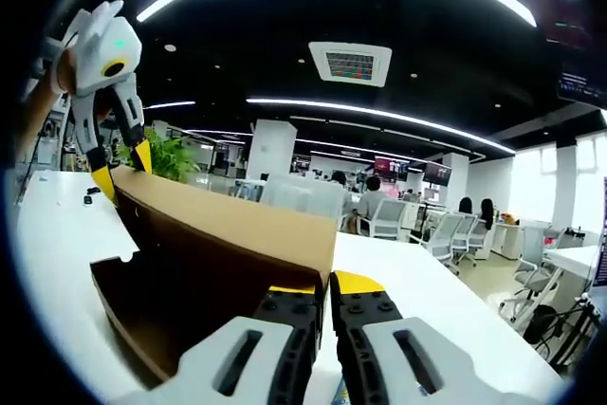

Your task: Operate the shoe box by opening the lid, removing the specified soft item, and placing it in the target area until the item is outside and the box remains undamaged.

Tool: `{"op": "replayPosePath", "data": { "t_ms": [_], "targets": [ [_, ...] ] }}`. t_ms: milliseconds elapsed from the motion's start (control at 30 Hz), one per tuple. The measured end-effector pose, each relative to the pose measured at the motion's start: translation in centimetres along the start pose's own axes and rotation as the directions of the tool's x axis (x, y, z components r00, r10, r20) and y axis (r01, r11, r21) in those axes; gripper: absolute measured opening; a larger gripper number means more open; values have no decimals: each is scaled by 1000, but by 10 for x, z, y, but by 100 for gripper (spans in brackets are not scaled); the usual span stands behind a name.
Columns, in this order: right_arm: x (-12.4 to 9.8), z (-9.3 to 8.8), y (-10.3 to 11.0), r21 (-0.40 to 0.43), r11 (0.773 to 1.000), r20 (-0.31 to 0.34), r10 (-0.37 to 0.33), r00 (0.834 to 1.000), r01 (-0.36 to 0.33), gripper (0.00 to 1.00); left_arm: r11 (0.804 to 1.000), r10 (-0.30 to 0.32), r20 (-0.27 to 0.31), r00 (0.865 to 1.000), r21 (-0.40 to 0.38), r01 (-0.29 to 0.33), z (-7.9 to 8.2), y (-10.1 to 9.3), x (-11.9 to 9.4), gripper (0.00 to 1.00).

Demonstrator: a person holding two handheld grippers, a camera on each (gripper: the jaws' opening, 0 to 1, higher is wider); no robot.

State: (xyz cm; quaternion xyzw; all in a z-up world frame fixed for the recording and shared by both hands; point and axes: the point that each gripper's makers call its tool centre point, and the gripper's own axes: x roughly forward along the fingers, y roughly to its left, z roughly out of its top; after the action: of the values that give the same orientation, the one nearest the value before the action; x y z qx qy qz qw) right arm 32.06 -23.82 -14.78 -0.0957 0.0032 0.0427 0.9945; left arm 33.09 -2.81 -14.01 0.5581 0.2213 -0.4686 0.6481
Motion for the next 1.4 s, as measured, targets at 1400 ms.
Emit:
{"op": "replayPosePath", "data": {
  "t_ms": [1400],
  "targets": [
    [-58, 11, -9, -472, 826, -272, 196, 942, -309, 28, 999, 52, 48, 997, -12, -52, 7, -10, 3, 31]
  ]
}}
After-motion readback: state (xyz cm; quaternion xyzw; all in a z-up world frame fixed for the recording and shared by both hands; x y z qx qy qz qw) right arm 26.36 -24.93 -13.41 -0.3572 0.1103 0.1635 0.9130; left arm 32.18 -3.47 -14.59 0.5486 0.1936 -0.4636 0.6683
